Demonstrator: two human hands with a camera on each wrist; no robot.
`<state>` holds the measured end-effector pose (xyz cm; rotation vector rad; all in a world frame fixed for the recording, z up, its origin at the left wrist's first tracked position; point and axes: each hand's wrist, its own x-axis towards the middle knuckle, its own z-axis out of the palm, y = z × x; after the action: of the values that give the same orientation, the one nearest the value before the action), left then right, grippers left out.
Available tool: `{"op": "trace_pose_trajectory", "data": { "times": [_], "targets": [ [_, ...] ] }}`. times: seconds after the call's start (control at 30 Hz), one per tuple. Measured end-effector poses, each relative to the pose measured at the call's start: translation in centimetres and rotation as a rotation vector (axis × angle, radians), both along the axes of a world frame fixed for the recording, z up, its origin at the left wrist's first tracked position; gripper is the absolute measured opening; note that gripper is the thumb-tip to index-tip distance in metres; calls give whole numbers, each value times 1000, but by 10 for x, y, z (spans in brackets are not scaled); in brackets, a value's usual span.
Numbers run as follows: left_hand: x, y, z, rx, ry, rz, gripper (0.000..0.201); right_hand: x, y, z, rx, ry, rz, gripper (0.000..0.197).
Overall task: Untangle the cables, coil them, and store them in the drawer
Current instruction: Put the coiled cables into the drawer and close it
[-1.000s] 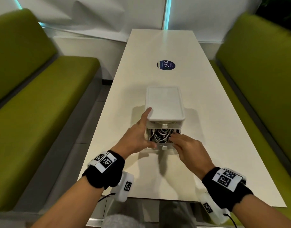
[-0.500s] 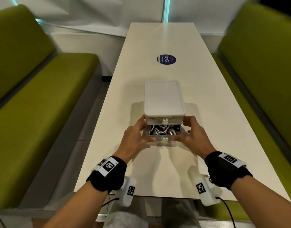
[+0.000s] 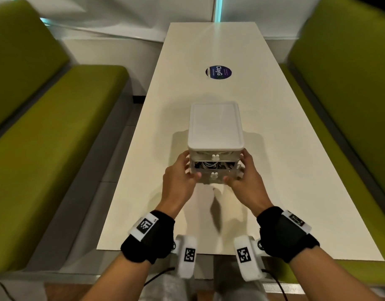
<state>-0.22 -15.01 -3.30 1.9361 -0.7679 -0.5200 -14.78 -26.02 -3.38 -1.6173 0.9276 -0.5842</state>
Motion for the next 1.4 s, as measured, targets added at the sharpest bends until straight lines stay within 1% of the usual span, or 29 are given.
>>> {"op": "trace_pose_trajectory", "data": {
  "times": [0.07, 0.13, 0.23, 0.3, 0.37, 0.47, 0.53, 0.6, 0.7, 0.73, 0.83, 0.9, 1.07, 1.17, 1.3, 1.4],
  "targets": [
    [0, -1, -3, 16, -89, 17, 59, -1, -3, -2, -135, 83, 1, 74],
    [1, -3, -5, 12, -112, 28, 51, -2, -7, -6, -220, 86, -40, 65],
    [1, -9, -6, 9, -113, 80, 39, 1, -9, -10, -279, 60, -129, 47],
    [3, -13, -4, 23, -162, 102, 31, 5, -11, -12, -295, 46, -189, 35],
    [6, -18, -2, 33, -192, 99, 28, 8, -13, -12, -299, 52, -218, 30],
    [8, -17, 4, 51, -145, 93, 29, 9, -13, -5, -267, 79, -194, 34],
    [7, -12, 5, 43, -72, 87, 33, 7, -9, 1, -194, 74, -184, 45],
    [4, -3, 9, 22, 17, 97, 41, 3, -1, 9, -92, 49, -202, 54],
    [-4, 9, 20, -31, 95, 108, 49, -1, 16, 17, -21, -7, -240, 53],
    [-9, 12, 24, -58, 116, 98, 48, -1, 23, 18, -13, -33, -240, 53],
    [-25, 9, 34, -127, 163, 48, 28, 3, 34, 19, 7, -91, -222, 49],
    [-28, 1, 35, -148, 182, 43, 26, 7, 32, 16, 5, -99, -224, 50],
    [-17, -26, 34, -171, 179, 43, 25, 19, 6, 18, -10, -79, -222, 49],
    [-7, -42, 33, -154, 171, 52, 27, 28, -12, 21, -16, -46, -212, 50],
    [9, -58, 36, -66, 99, 39, 30, 34, -32, 26, -47, 13, -201, 47],
    [19, -62, 44, 47, 17, 96, 35, 34, -42, 31, -132, 106, -253, 41]
  ]
}}
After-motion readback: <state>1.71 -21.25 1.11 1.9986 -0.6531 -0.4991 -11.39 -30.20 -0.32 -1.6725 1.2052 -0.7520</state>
